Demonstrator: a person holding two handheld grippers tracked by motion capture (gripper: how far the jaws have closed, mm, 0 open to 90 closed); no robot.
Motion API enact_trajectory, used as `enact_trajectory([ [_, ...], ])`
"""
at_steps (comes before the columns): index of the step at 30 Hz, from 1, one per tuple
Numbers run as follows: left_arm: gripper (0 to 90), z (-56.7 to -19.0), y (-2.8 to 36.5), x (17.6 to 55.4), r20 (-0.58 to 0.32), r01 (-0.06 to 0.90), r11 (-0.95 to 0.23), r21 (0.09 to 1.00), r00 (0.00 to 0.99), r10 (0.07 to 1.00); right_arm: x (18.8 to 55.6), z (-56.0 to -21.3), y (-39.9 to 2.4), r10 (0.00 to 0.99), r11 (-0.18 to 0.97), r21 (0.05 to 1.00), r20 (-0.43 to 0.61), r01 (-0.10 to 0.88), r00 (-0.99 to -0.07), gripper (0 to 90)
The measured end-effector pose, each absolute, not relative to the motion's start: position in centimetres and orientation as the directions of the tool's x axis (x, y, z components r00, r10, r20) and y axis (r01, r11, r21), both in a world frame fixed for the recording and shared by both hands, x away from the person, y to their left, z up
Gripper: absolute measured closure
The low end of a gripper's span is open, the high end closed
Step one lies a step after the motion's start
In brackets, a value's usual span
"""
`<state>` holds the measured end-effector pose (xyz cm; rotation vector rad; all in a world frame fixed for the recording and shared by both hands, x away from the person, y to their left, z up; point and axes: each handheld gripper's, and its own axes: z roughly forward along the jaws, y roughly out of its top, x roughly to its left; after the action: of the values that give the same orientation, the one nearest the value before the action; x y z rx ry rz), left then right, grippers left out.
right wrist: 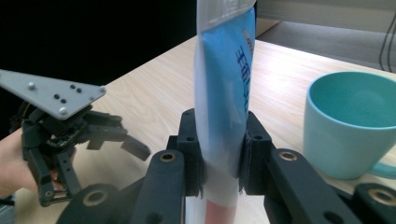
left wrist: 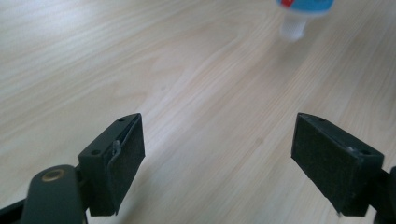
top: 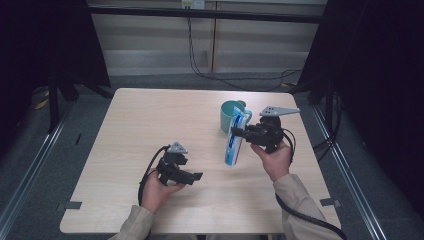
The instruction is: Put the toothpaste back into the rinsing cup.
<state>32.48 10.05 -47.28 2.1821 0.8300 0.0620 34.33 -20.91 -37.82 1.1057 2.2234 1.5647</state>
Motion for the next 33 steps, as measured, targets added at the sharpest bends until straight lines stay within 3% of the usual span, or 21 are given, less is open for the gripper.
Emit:
enact_trajectory([
  [33, 16.8, -49.9, 15.3, 31.3, -0.077, 0.520, -0.548, 0.655, 0.768, 0.636, 38.1, -34.8, -21.0, 0.737, 0.133, 0.901, 0.189, 0.412, -0.649, 74.5],
])
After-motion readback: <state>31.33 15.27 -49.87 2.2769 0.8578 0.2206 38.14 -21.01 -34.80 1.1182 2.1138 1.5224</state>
